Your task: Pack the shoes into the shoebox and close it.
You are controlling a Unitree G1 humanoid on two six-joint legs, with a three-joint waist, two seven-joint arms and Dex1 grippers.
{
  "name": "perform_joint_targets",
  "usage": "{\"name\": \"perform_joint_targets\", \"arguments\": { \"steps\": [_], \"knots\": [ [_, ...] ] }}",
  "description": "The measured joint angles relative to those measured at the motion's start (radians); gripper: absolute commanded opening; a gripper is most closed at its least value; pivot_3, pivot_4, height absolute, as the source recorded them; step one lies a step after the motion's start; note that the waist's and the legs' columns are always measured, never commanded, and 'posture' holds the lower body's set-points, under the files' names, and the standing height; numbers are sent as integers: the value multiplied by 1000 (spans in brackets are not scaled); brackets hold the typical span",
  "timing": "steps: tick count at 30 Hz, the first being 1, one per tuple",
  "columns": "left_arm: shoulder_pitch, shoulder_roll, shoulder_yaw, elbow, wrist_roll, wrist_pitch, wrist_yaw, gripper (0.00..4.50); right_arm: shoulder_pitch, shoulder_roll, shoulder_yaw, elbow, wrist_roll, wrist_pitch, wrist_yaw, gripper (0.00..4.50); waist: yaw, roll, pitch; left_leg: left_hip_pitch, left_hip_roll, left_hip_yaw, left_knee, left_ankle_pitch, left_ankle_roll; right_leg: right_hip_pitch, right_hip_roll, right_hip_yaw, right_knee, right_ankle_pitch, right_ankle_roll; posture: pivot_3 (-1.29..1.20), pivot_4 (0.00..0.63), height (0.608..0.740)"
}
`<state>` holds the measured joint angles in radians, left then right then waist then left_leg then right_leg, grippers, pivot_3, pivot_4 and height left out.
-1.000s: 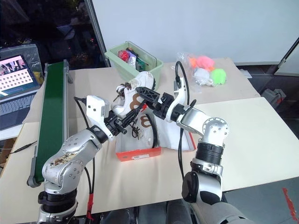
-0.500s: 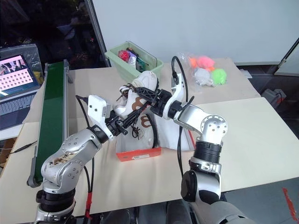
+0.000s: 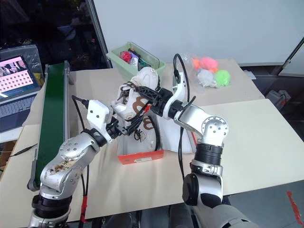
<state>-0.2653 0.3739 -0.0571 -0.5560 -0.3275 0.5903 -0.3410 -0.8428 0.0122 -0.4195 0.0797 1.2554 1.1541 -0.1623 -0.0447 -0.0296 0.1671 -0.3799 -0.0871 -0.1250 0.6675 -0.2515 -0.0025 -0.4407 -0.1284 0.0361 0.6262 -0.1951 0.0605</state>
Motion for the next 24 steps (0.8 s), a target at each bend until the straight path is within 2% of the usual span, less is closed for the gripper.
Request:
{"name": "perform_joint_targets", "arguments": {
  "steps": [4,7,9,11,14,19,24],
  "knots": [
    [34,40,65,-29,-31,-7,-42,4470,-9,-33,11,15,-93,-94,-29,1424,0,0,0,0,0,0,0,0,0,0,0,0,0,0,0,0,150,740],
    [123,131,123,-47,-53,-19,-119,4470,-29,-127,29,50,-166,-103,-33,1424,-3,1,0,0,0,2,-1,0,0,-1,0,0,0,0,0,0,150,740],
    [198,213,151,-42,-51,-47,-192,4470,-60,-205,66,82,-196,-45,-10,1424,-7,2,1,0,1,5,-2,0,0,-2,1,2,0,0,0,0,150,740],
    [229,252,174,-34,-50,-71,-243,4470,-94,-249,94,103,-214,13,12,1424,-7,3,2,0,1,5,-3,0,0,-2,1,2,-1,0,0,0,150,740],
    [253,333,194,2,-45,-155,-352,4470,-214,-311,201,186,-230,199,97,1424,-11,4,2,2,4,7,-4,-1,1,0,2,3,-2,0,-1,0,150,740],
    [263,354,171,61,-25,-238,-434,4470,-349,-316,288,312,-274,372,190,1424,-4,4,2,2,8,11,-4,-2,3,0,4,3,-2,0,-1,0,150,740],
    [256,337,121,67,-8,-265,-455,4470,-406,-277,404,425,-386,398,303,1424,-2,4,2,1,10,11,-4,-2,4,-1,5,3,-1,0,-1,0,150,740]
  ]
}}
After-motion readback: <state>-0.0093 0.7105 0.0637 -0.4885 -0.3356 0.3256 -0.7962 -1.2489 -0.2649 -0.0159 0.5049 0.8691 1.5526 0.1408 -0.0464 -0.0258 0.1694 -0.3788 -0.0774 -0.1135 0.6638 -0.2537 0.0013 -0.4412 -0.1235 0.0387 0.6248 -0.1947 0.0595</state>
